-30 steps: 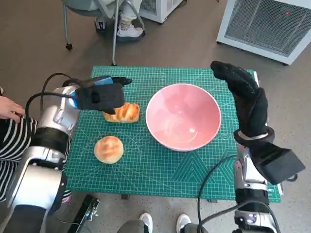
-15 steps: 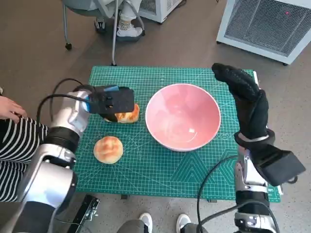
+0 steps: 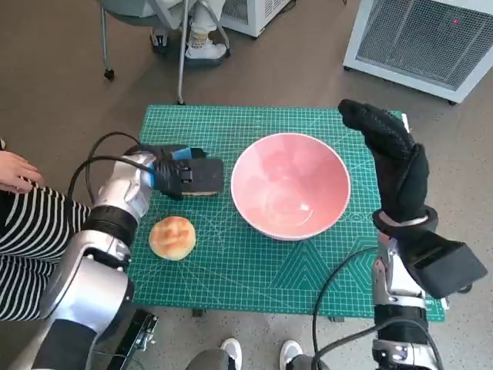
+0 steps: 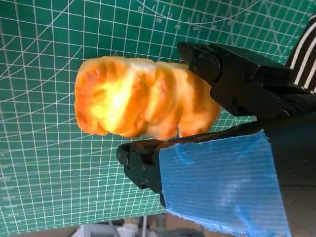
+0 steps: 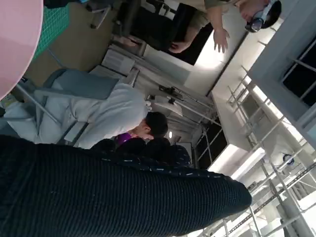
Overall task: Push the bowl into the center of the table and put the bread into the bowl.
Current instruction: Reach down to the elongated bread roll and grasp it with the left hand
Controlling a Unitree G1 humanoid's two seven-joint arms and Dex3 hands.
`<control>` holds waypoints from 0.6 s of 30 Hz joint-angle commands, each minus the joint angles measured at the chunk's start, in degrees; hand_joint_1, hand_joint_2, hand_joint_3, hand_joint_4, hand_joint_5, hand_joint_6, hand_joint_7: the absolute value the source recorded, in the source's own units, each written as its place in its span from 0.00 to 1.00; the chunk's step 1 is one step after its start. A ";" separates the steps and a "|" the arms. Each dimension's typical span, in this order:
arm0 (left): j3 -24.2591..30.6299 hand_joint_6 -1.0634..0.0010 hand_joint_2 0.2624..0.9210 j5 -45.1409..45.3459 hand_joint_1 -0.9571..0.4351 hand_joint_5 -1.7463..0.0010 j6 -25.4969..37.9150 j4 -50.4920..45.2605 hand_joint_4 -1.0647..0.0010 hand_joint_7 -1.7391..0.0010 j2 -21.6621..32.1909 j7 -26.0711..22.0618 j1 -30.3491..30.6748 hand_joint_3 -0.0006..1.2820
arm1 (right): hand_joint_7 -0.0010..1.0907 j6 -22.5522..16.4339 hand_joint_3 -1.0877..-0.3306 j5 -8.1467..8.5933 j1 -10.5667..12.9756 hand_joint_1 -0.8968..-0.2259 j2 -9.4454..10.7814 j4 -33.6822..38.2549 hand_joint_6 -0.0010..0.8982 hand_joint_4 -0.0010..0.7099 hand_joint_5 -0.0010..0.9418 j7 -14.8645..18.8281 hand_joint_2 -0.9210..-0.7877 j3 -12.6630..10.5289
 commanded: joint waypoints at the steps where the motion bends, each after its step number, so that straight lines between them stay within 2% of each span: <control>1: -1.61 0.59 0.80 1.76 0.66 0.94 -0.25 1.00 0.68 0.95 -0.86 3.10 2.00 0.01 | 0.35 0.98 0.48 0.21 1.83 0.25 -0.08 0.00 0.10 0.21 0.00 -0.60 0.00 0.04; 3: -2.01 0.52 0.81 2.26 0.66 0.91 -0.81 1.01 0.56 0.93 -0.70 4.15 2.28 0.02 | 0.35 1.06 0.48 0.19 1.87 0.25 -0.06 -0.14 0.10 0.22 0.00 -0.65 0.00 0.09; 4: -2.26 0.51 0.82 2.58 0.66 0.90 -1.14 1.04 0.54 0.92 -0.60 4.89 2.45 0.02 | 0.35 1.11 0.48 0.27 1.86 0.25 -0.07 -0.16 0.10 0.22 0.00 -0.61 0.00 0.09; 5: -2.44 0.50 0.84 2.78 0.67 0.82 -1.37 1.08 0.47 0.85 -0.54 5.43 2.56 0.01 | 0.35 1.15 0.48 0.32 1.86 0.25 -0.08 -0.17 0.10 0.22 0.00 -0.58 0.00 0.09; 6: -2.68 0.50 0.85 3.01 0.67 0.78 -1.59 1.11 0.46 0.81 -0.46 6.13 2.66 0.01 | 0.35 1.19 0.48 0.39 1.84 0.25 -0.08 -0.15 0.10 0.22 0.00 -0.53 0.00 0.09; 7: -2.85 0.50 0.88 3.15 0.73 0.69 -1.75 1.15 0.44 0.76 -0.41 6.62 2.72 0.02 | 0.35 1.22 0.48 0.44 1.84 0.25 -0.09 -0.13 0.10 0.22 0.00 -0.51 0.00 0.08; 8: -3.07 0.51 0.92 3.33 0.81 0.55 -1.97 1.16 0.42 0.68 -0.32 7.29 2.79 0.04 | 0.35 1.24 0.48 0.46 1.85 0.25 -0.08 -0.12 0.10 0.22 0.00 -0.50 0.00 0.08; 9: -3.31 0.50 0.95 3.54 0.76 0.46 -2.33 1.15 0.38 0.56 -0.15 8.27 2.89 0.05 | 0.35 1.24 0.48 0.45 1.88 0.25 -0.08 -0.12 0.10 0.22 0.00 -0.51 0.00 0.09; 10: -3.46 0.47 0.96 3.67 0.74 0.40 -2.58 1.16 0.35 0.50 -0.03 8.93 2.95 0.06 | 0.35 1.23 0.48 0.43 1.91 0.25 -0.07 -0.11 0.10 0.22 0.00 -0.52 0.00 0.09; 12: -3.54 0.44 0.96 3.90 0.71 0.35 -3.02 1.17 0.33 0.45 0.13 9.92 3.01 0.06 | 0.36 1.21 0.48 0.40 1.96 0.25 -0.06 -0.11 0.09 0.22 0.00 -0.53 0.00 0.09; 18: -3.20 0.39 0.96 3.95 0.69 0.30 -4.44 1.00 0.30 0.42 0.67 12.63 2.98 0.06 | 0.36 1.28 0.48 0.50 2.06 0.26 -0.06 -0.25 0.09 0.22 0.00 -0.38 0.00 0.16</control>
